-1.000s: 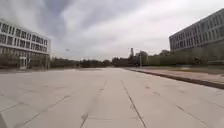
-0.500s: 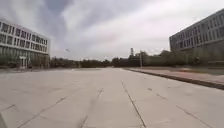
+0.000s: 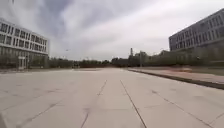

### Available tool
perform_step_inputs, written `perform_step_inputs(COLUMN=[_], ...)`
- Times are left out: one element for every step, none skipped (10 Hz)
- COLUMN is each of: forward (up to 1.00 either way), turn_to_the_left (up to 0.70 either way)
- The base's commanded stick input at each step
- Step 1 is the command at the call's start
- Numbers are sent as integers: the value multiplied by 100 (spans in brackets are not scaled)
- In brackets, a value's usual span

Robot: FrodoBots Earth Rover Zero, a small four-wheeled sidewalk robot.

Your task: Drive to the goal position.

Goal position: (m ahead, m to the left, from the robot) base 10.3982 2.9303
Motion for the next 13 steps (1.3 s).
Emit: perform_step_inputs(forward=[50, 50, 50, 50, 50, 50, 50, 50, 50, 50, 50, 50, 50], turn_to_the_left=[0, 0, 0, 0, 0, 0, 0, 0, 0, 0, 0, 0, 0])
